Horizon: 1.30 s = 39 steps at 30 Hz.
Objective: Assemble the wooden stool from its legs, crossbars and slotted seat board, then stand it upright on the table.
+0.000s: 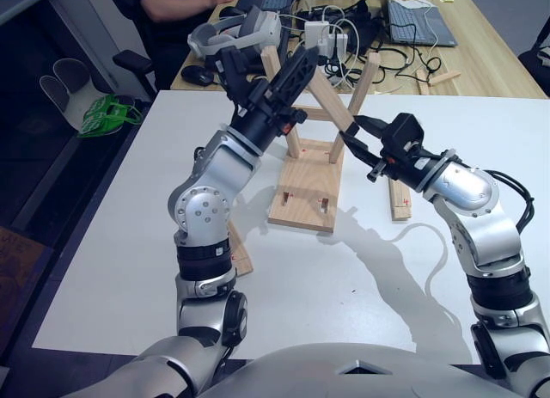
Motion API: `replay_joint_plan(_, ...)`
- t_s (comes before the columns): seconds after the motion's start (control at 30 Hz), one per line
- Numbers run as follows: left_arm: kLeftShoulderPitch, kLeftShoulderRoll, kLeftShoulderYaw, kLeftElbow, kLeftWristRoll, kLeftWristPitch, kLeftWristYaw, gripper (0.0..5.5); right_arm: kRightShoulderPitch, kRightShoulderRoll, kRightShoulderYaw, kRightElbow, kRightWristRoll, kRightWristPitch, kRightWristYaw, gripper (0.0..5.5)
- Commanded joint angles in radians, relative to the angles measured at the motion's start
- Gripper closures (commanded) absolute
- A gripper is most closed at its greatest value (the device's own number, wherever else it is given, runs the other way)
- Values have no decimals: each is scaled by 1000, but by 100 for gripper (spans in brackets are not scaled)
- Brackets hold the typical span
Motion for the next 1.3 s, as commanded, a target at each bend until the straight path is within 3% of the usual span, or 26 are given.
replay_joint_plan(0.03,-1,-5,-5,1,0,10,17,509,2,-10,2,14,-36,-22,-7,324)
replay_joint_plan(0.47,-24,10,25,41,70,-47,65,509,109,-179,32,122,-154,-88,108,97)
replay_joint_plan(0.6,-15,31,21,60,156,-71,113,509,137,-192,-12,176,-160,-85,86,91)
replay_joint_plan(0.83,113,149,-45,-58,471,-82,235,509,160,-74,-138,299,-124,-53,-92,91)
replay_joint_plan(1.03,275,145,-24,-324,576,162,421,509,233,43,-140,257,-120,-26,-202,91)
replay_joint_plan(1.3,267,242,71,-346,670,387,445,509,270,192,-92,186,-90,48,-269,91)
